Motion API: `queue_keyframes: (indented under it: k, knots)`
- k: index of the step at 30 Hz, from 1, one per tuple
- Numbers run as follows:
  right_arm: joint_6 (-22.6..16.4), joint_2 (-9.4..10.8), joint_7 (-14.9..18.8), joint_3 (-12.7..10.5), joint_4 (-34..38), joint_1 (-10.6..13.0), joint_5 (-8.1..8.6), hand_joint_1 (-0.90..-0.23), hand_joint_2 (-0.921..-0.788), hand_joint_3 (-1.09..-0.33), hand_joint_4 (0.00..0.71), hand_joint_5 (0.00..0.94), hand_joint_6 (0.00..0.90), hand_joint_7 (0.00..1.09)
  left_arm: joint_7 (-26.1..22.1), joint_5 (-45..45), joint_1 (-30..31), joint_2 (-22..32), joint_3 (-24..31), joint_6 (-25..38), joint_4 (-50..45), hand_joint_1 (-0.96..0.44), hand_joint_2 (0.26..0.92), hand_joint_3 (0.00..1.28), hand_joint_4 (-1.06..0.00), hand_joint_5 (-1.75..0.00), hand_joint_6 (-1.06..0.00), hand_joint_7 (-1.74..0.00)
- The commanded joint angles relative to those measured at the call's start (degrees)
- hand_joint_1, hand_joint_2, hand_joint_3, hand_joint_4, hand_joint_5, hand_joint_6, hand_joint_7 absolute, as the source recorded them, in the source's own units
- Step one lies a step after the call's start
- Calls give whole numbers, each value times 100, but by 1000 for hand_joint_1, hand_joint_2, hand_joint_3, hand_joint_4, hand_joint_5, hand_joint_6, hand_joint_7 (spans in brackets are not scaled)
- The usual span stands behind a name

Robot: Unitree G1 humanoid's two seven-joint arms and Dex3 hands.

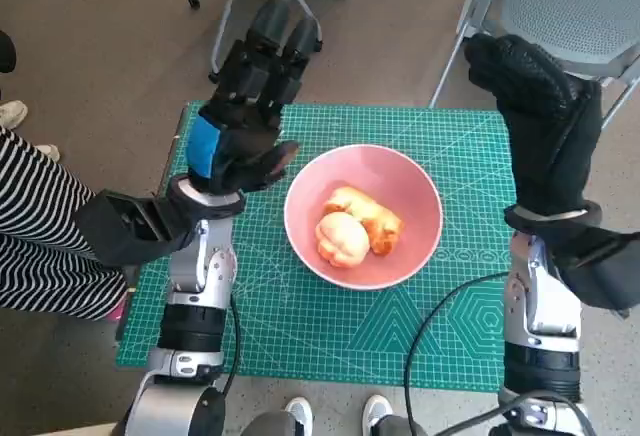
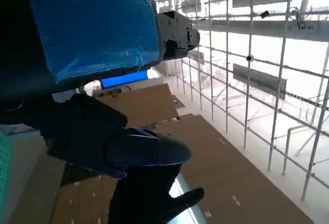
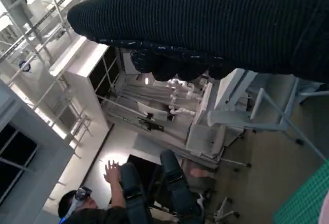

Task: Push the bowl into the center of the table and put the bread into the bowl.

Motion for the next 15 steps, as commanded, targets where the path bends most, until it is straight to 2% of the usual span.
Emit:
queue_keyframes:
  k: [1,9,15]
  knots:
    - [-4,15,-21,2,74,145,-53,-686,-921,-659,217,3,129,543,79,107,85,3,-75,26,-209,-607,921,144,-58,-8,-29,-252]
    - [-122,26,-1,38,202,171,-107,-685,-921,-662,220,3,124,541,204,313,175,44,-177,-8,-466,-549,903,125,-62,-9,-1,-350]
    - [-194,17,16,60,293,181,-115,-680,-921,-679,220,3,110,536,240,323,219,-5,-170,-154,-474,-322,894,130,-66,-12,1,-356]
